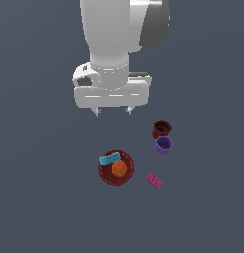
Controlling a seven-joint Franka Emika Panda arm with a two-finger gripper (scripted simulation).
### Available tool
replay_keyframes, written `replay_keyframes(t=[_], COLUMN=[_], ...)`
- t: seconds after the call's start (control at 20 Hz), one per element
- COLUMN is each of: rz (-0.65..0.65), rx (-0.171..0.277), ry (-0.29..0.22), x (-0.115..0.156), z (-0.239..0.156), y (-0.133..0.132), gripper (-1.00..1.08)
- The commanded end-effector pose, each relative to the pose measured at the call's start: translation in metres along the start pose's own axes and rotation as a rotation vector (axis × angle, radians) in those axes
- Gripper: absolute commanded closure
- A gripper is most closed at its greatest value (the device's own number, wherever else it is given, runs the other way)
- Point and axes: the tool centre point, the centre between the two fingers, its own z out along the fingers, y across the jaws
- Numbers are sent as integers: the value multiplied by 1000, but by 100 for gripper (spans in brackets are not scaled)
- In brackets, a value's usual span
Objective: Pick up a designated object from a clutter of objects.
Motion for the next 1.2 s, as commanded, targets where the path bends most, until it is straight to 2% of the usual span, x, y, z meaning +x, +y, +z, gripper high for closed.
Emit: replay_keyframes(t=[0.0,1.15], rz=[-45,-657], rx=[-2,-2], ry=[-2,-25], x=[6,65], z=[10,163], y=[0,-5], gripper=[-92,-92])
